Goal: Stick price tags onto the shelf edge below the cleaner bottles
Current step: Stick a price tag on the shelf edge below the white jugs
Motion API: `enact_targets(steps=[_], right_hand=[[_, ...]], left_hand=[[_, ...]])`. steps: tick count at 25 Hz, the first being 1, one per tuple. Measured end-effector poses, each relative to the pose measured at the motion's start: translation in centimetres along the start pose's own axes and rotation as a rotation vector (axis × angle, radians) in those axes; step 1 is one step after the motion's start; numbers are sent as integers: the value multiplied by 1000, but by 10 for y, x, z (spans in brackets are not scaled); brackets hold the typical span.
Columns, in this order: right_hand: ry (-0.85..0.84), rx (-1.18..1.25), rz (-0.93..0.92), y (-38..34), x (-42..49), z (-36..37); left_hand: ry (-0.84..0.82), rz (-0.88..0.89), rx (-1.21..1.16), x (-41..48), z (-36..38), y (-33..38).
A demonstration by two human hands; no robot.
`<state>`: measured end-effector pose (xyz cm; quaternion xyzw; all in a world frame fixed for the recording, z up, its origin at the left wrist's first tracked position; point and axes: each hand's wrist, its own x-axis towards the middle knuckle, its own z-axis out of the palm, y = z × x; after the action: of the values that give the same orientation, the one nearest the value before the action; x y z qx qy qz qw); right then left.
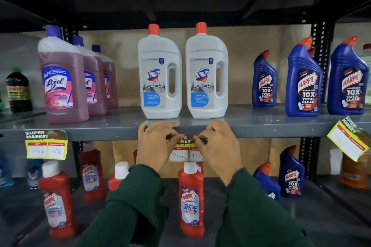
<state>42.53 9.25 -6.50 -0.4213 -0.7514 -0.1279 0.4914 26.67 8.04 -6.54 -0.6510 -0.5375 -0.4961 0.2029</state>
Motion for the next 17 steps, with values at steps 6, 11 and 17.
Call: enact_targets(steps=[6, 11, 17], right_hand=[[16, 17, 15, 0, 1, 2], [36, 94, 80, 1, 10, 6], [-33, 71, 82, 4, 22, 2]], left_hand=[[1, 23, -1, 2, -1, 1], [23, -27, -73, 8, -2, 5], [32, -48, -92, 11, 2, 7]])
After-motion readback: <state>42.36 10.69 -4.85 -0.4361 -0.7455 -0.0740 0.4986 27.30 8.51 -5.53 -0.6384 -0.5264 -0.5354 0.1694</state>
